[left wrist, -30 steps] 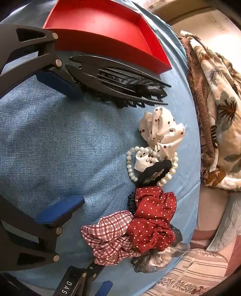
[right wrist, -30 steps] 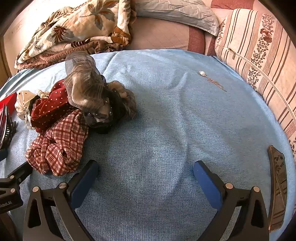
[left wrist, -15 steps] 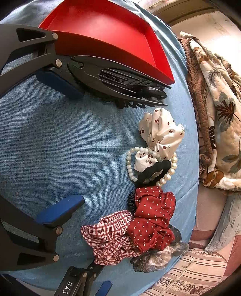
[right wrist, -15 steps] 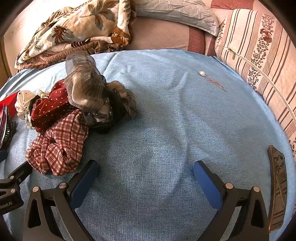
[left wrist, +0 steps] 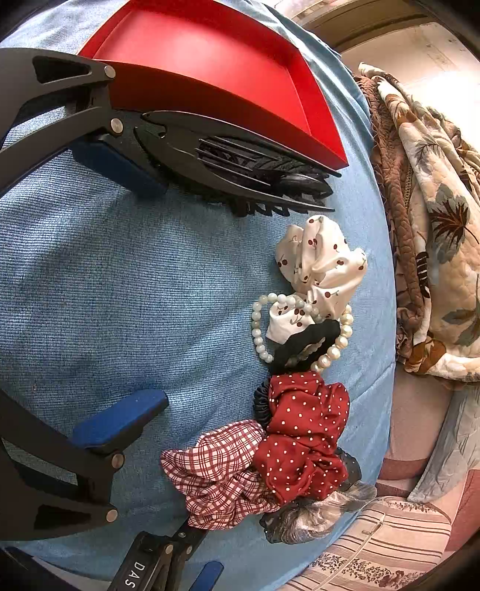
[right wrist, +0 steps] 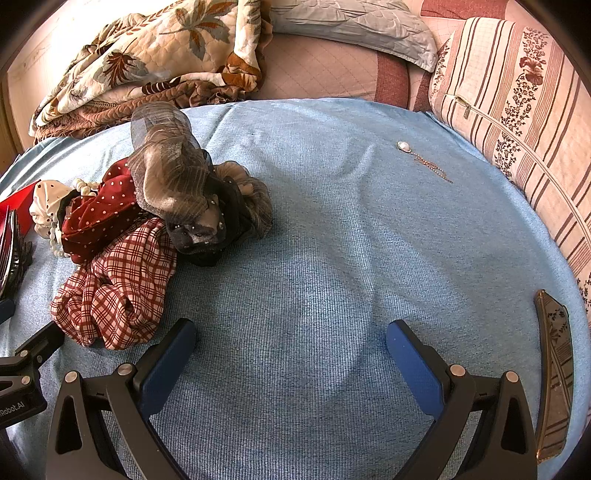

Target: Organize jewelry

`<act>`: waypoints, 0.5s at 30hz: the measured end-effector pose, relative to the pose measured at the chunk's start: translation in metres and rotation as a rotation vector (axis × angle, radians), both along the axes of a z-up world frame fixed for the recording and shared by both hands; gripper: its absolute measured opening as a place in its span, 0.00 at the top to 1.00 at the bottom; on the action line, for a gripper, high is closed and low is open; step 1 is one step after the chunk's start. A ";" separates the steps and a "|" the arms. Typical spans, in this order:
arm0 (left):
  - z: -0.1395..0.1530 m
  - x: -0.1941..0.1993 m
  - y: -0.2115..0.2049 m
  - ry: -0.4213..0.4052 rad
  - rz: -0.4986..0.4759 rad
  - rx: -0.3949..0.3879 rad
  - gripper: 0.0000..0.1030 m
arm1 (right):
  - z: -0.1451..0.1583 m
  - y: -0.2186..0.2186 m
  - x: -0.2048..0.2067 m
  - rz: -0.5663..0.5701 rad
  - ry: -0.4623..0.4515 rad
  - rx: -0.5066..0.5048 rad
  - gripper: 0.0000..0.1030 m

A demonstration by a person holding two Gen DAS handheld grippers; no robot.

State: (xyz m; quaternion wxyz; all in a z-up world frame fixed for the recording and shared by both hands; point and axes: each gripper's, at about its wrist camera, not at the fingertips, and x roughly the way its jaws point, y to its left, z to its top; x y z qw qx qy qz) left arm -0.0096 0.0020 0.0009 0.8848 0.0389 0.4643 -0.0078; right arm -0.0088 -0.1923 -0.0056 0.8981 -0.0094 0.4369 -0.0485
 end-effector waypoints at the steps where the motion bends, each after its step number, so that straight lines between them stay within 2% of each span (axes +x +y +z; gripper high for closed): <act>1: 0.001 0.000 0.000 0.001 0.000 0.000 0.00 | 0.000 0.000 0.000 0.000 0.000 -0.002 0.00; 9: 0.002 0.001 0.001 0.006 0.003 -0.006 0.00 | 0.000 0.000 0.000 0.000 0.001 0.002 0.00; 15: 0.005 -0.002 0.000 0.040 -0.011 -0.005 0.00 | 0.005 -0.007 -0.006 -0.022 0.039 0.084 0.00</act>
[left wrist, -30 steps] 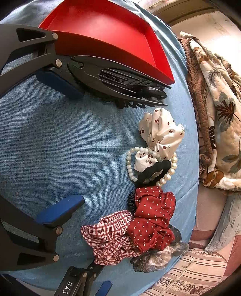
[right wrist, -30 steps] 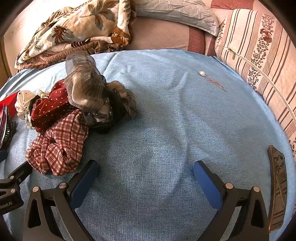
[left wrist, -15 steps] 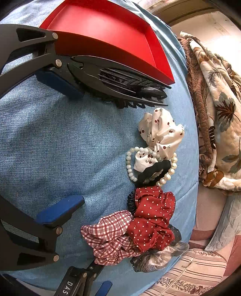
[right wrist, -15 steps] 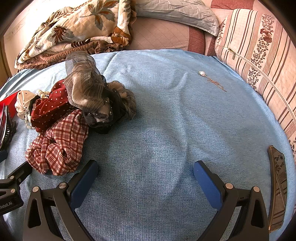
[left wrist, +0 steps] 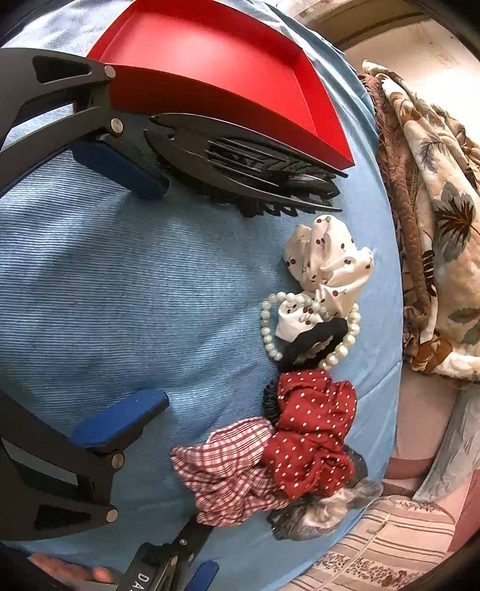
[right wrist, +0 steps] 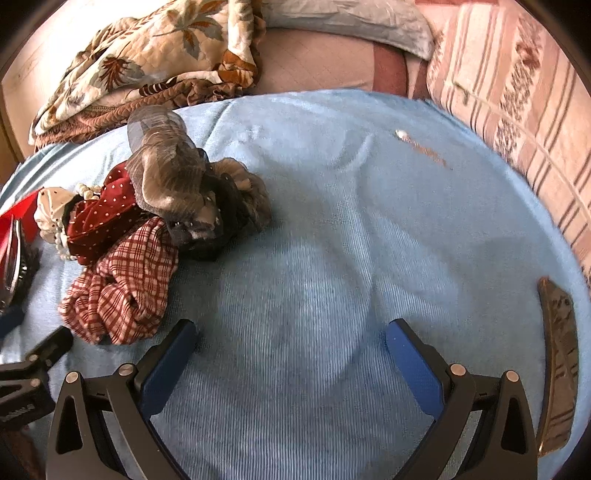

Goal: Organize jewelry
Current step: 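Move the left tool to the black claw clip while the right tool approaches the plaid scrunchie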

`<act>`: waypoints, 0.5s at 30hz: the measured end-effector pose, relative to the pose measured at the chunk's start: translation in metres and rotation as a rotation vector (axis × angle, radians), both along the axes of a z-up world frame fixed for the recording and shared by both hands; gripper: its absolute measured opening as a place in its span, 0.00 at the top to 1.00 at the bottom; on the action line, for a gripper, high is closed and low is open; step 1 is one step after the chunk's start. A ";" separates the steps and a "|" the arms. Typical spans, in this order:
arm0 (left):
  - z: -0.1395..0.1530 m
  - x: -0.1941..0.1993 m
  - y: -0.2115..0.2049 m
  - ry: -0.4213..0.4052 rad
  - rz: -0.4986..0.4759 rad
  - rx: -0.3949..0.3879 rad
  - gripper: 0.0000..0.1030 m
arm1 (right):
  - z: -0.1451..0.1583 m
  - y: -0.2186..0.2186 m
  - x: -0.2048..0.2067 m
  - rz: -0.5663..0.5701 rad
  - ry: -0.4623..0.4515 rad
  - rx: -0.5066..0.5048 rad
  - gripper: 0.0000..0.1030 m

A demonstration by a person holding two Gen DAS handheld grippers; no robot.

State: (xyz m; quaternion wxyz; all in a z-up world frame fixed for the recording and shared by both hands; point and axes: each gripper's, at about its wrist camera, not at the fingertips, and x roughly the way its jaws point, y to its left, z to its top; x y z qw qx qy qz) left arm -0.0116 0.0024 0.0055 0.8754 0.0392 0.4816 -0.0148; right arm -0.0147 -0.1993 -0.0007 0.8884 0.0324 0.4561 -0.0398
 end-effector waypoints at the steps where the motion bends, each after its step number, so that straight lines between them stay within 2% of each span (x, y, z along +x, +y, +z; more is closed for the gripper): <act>1: 0.001 -0.003 0.002 0.001 -0.004 -0.013 0.00 | 0.000 0.001 -0.005 0.004 0.003 0.000 0.00; 5: 0.010 -0.025 0.007 -0.014 -0.004 -0.038 0.00 | -0.001 0.007 -0.025 0.026 -0.013 -0.024 0.00; 8: 0.022 -0.048 0.011 -0.062 -0.018 -0.047 0.00 | 0.000 0.008 -0.038 0.029 -0.047 -0.023 0.00; 12: 0.038 -0.074 0.016 -0.128 -0.031 -0.035 0.00 | 0.003 0.006 -0.051 0.003 -0.081 -0.016 0.00; 15: 0.044 -0.087 0.019 -0.146 -0.041 -0.026 0.00 | 0.005 0.008 -0.061 -0.032 -0.096 -0.046 0.00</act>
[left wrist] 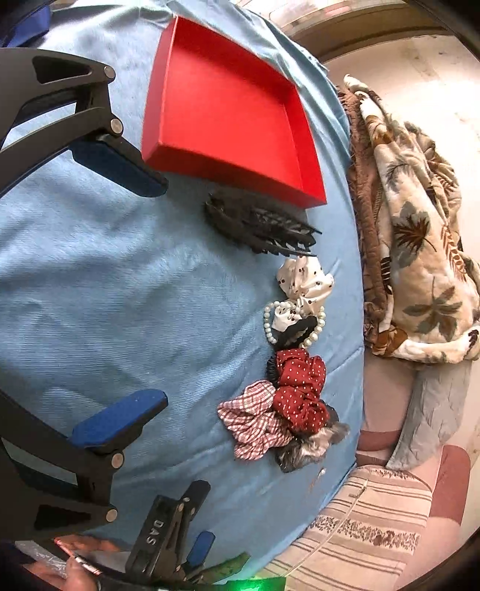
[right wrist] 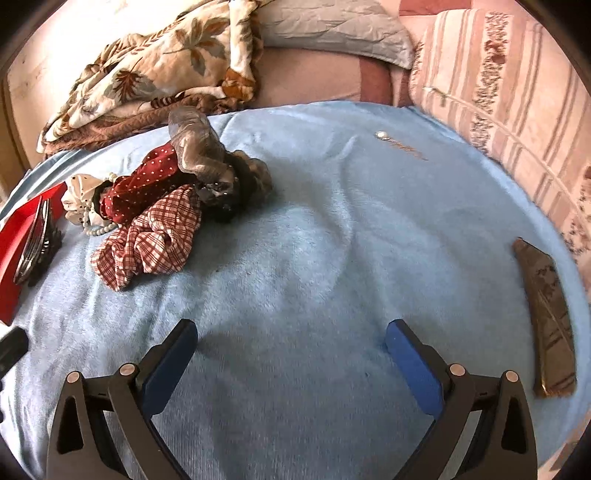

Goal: Organize jewelry
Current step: 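Move the left tool to the black claw clip while the right tool approaches the plaid scrunchie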

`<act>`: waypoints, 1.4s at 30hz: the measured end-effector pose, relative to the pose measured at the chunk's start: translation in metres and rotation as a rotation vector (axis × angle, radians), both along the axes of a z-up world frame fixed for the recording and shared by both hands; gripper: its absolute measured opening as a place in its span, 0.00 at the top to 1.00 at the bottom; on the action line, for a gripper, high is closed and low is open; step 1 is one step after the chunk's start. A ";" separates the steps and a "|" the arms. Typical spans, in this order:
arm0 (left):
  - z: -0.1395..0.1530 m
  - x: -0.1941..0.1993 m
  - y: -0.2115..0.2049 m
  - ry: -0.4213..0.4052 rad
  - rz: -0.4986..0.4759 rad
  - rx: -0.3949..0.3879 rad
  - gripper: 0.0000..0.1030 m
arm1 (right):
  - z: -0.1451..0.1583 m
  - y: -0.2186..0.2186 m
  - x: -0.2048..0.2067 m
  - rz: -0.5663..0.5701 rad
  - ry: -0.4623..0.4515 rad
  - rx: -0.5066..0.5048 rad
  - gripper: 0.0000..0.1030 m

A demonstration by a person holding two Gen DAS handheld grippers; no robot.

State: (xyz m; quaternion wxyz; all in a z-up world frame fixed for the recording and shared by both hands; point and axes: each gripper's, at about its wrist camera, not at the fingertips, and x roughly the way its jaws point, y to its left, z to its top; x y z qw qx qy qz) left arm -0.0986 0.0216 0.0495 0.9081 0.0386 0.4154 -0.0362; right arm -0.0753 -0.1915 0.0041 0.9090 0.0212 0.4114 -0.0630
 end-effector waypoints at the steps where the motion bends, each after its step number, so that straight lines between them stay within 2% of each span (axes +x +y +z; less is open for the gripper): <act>1: 0.001 -0.003 0.001 -0.002 -0.005 -0.004 0.00 | 0.001 0.000 -0.004 -0.012 -0.009 -0.001 0.00; 9: 0.008 -0.042 0.023 -0.088 0.021 0.031 0.00 | 0.011 -0.008 -0.027 -0.096 -0.081 0.078 0.00; 13: 0.010 -0.053 0.037 -0.085 0.052 0.049 0.00 | 0.013 -0.004 -0.034 -0.108 -0.104 0.075 0.00; 20: 0.024 -0.055 0.051 -0.113 0.103 0.013 0.00 | 0.019 0.011 -0.043 -0.097 -0.142 0.027 0.00; 24: 0.024 -0.056 0.048 -0.112 0.090 0.008 0.00 | 0.022 0.015 -0.050 -0.105 -0.167 -0.002 0.00; 28: 0.024 -0.056 0.043 -0.116 0.084 0.043 0.00 | 0.024 0.018 -0.054 -0.112 -0.172 -0.001 0.00; 32: 0.023 -0.055 0.043 -0.094 0.068 0.023 0.00 | 0.023 0.021 -0.053 -0.102 -0.162 -0.010 0.00; 42: 0.016 -0.053 0.037 -0.061 0.044 0.031 0.00 | 0.021 0.022 -0.053 -0.080 -0.143 0.014 0.00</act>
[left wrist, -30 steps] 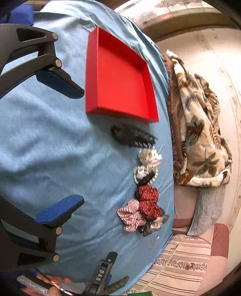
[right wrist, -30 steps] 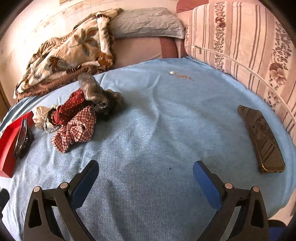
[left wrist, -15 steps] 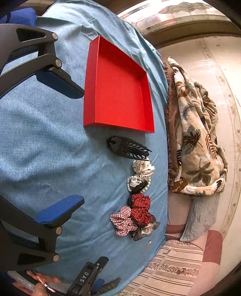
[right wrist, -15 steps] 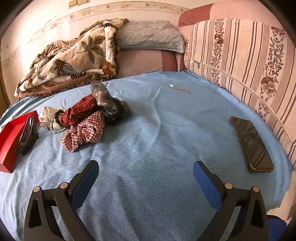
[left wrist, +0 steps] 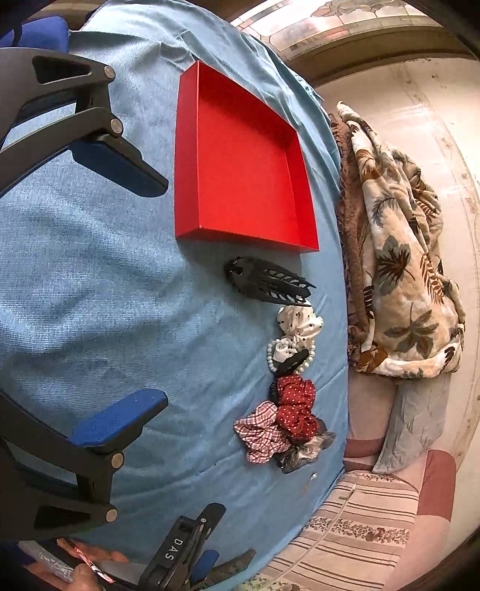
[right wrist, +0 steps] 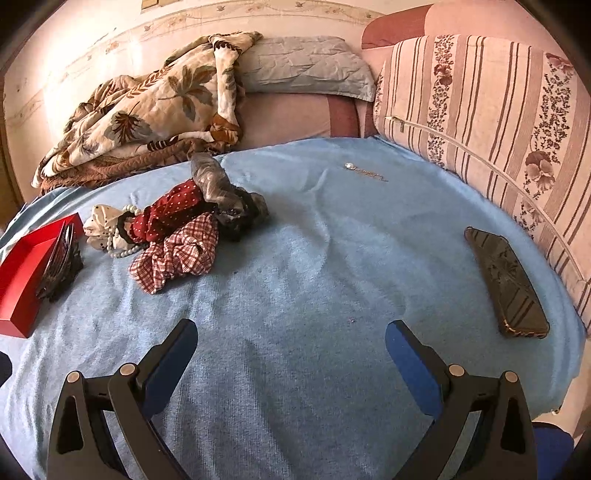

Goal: Organize jewelry
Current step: 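Move the left tool to the black claw clip while the right tool approaches the plaid scrunchie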

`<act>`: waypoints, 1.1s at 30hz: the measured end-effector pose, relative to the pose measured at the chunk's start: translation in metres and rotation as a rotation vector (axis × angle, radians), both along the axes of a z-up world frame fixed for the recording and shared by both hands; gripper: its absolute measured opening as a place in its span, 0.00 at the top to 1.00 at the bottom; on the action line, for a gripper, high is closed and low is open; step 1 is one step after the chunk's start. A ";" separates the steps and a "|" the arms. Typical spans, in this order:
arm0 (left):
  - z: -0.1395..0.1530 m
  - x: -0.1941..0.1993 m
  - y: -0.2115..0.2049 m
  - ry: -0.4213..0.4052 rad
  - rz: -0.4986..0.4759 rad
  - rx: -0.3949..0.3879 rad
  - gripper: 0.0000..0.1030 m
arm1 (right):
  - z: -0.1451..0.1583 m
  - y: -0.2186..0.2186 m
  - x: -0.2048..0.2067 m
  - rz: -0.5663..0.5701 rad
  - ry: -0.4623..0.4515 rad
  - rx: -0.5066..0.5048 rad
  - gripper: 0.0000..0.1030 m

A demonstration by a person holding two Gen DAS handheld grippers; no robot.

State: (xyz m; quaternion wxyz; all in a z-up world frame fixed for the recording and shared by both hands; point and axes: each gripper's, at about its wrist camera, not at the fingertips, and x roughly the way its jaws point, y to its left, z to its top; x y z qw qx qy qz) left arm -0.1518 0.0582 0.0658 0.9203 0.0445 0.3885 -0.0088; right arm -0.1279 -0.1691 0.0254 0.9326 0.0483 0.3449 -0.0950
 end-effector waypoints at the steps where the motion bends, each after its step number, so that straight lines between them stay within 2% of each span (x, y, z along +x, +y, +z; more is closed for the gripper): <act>1: -0.001 0.000 0.000 0.005 -0.002 -0.001 0.00 | -0.001 0.000 0.000 0.002 0.004 0.004 0.00; 18: -0.007 0.005 0.004 0.039 0.002 -0.006 0.00 | -0.004 0.001 0.002 0.005 0.023 0.014 0.00; 28: 0.026 0.032 0.050 -0.018 0.049 -0.044 0.00 | -0.006 0.005 0.006 0.038 0.042 0.024 0.00; 30: 0.032 0.042 0.054 -0.011 0.027 -0.068 0.03 | -0.007 0.006 0.009 0.050 0.048 0.033 0.00; 33: 0.037 0.063 0.054 0.034 -0.032 -0.120 0.17 | -0.005 0.008 0.015 0.076 0.061 0.052 0.00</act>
